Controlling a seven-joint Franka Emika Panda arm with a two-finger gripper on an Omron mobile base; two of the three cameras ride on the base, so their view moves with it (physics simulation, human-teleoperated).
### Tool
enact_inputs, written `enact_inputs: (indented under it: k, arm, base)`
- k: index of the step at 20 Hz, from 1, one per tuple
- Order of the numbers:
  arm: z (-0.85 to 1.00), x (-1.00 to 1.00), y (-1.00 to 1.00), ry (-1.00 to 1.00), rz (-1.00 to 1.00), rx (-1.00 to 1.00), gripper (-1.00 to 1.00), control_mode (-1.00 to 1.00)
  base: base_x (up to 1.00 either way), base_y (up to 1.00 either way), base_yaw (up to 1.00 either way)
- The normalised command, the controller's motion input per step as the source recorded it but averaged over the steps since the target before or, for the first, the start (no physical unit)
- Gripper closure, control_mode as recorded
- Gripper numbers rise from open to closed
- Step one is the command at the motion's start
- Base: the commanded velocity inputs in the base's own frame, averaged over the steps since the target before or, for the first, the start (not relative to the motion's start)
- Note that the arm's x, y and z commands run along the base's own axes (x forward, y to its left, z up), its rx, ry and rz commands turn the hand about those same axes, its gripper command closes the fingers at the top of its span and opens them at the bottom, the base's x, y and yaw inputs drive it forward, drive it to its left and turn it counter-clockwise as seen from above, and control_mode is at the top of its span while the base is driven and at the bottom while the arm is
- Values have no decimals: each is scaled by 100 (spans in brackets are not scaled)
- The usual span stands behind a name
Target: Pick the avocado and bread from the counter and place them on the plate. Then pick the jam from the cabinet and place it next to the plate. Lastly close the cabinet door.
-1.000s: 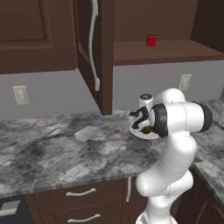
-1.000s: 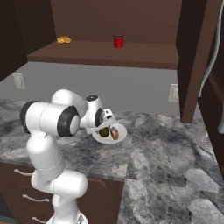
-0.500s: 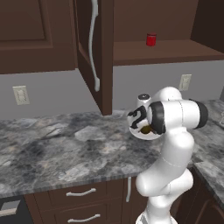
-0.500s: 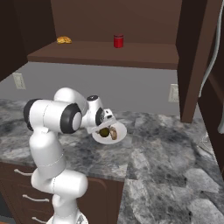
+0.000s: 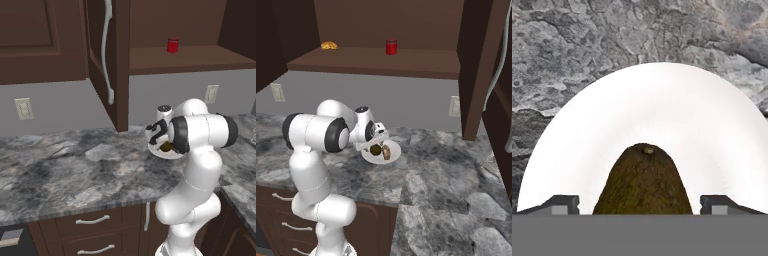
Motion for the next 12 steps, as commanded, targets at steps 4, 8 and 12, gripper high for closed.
enact_inputs:
  k: [4,8,12]
  arm:
    - [22,-9,0,-1,0,0,-100,-100]
    - [31,-42,0,-5,0,0,-100,-100]
    - [30,-56,0,-10,0,0,-100,-100]
  base:
    - [0,0,0]
    - [0,0,0]
    - [0,0,0]
